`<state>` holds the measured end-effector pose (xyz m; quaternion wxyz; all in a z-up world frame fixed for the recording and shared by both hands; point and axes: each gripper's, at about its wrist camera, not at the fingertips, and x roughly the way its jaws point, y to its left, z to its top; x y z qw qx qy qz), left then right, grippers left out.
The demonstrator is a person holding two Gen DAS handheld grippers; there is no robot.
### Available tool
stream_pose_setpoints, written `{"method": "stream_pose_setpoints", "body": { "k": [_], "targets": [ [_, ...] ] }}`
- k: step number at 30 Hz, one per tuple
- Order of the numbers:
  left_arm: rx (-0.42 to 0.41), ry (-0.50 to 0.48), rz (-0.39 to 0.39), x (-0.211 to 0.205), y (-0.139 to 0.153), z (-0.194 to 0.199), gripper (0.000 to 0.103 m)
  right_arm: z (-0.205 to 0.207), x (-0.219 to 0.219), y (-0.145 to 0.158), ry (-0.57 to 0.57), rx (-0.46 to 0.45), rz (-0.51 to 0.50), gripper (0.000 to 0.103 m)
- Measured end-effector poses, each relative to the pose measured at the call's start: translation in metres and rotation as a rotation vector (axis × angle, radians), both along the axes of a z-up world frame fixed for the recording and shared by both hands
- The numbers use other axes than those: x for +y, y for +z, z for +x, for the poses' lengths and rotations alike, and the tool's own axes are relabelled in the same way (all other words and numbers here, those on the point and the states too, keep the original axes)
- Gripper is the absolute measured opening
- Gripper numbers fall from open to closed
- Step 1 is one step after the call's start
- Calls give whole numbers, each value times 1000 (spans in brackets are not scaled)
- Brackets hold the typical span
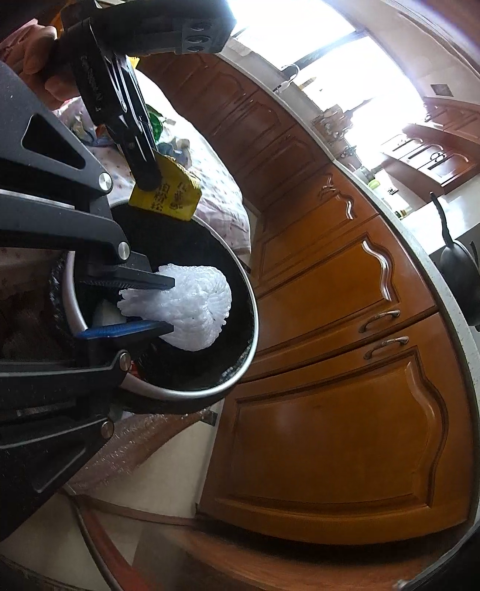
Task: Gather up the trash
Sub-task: 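Carry both items over the bin and open both tools to release them, then return both tools to the table above the milk carton and foil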
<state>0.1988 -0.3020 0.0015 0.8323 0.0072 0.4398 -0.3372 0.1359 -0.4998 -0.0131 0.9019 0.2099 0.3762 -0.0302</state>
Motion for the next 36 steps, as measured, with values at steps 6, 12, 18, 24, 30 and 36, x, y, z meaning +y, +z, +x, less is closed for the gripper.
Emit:
{"method": "stream_pose_setpoints", "body": {
  "k": [6,12,18,24,30,36],
  "targets": [
    [36,-7,36,-13,-10,12,36,5,-7,-2,-12,9,13,53],
    [35,-6,15,-13,-10,10,58,-2,-11,0,-22,-10,37,57],
    [28,21,-5,4,-4,1,62,-13,-5,5,-26,-39,69,70],
    [-5,88,-40,41,2,-21,64,-28,16,6,-1,-58,99,76],
    [-21,144,-42,77,0,-42,67,-33,47,2,47,-50,135,76],
    [-3,227,-57,123,-5,-56,67,-34,80,-2,106,-35,151,76]
  ]
}}
